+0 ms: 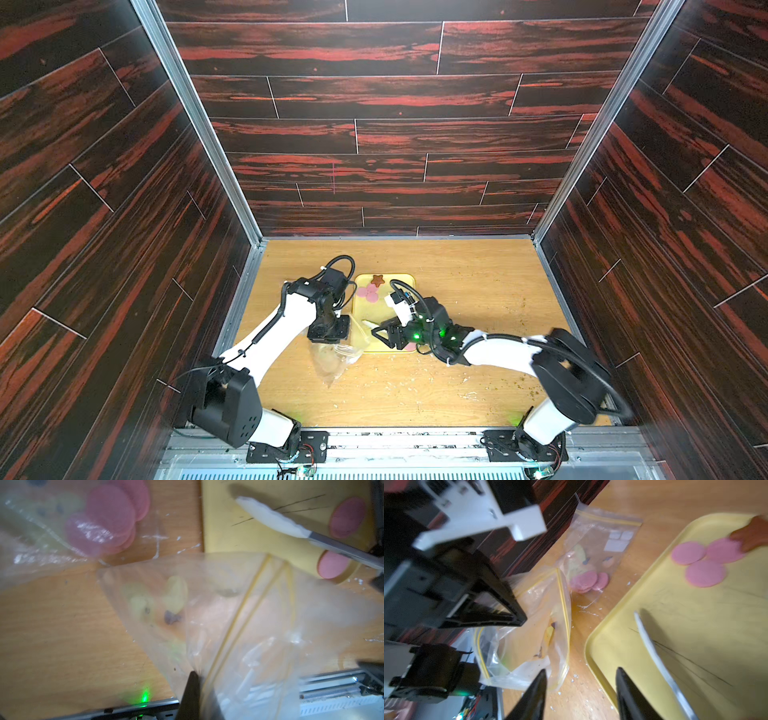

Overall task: Put the cookies into a resealable bag to prevent moisture
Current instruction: Open the ziploc bag, then pick up the clamp from the tray.

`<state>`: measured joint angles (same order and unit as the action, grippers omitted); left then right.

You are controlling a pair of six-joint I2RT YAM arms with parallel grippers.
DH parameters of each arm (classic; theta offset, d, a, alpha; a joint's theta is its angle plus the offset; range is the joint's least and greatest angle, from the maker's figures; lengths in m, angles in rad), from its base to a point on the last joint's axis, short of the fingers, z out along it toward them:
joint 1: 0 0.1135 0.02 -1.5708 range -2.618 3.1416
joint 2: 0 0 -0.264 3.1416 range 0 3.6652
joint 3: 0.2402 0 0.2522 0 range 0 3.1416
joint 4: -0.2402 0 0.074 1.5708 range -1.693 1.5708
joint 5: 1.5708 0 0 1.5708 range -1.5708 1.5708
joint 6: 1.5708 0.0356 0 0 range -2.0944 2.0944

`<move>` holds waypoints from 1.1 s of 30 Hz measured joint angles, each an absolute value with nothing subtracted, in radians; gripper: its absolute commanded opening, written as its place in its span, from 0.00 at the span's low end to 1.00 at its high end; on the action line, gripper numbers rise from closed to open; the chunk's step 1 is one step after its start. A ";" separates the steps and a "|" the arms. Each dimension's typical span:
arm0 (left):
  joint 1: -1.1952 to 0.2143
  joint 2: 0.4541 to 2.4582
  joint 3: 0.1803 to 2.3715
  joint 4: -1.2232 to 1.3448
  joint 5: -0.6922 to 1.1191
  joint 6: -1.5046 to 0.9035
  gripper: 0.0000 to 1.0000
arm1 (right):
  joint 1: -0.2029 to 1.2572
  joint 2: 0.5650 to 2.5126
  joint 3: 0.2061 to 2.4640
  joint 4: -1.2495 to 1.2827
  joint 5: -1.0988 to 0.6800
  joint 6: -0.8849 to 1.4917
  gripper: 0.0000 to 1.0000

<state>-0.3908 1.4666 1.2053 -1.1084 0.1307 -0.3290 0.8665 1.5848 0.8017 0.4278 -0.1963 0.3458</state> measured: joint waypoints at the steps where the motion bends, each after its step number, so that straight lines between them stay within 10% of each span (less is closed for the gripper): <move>1: -0.390 1.467 1.208 -1.106 0.133 -0.323 0.00 | 0.867 1.555 0.792 0.410 -0.172 0.315 0.67; 11: -0.386 1.467 1.236 -1.090 0.184 -0.274 0.00 | 0.838 1.424 0.700 0.167 0.151 -0.056 0.80; 33: -0.386 1.467 1.260 -1.091 0.192 -0.234 0.00 | 0.724 1.716 0.805 0.107 0.020 -0.147 0.74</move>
<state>-0.3859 1.4666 1.2598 -1.0908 0.1921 -0.2337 0.7242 1.7164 0.8051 0.1070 0.0200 -0.1467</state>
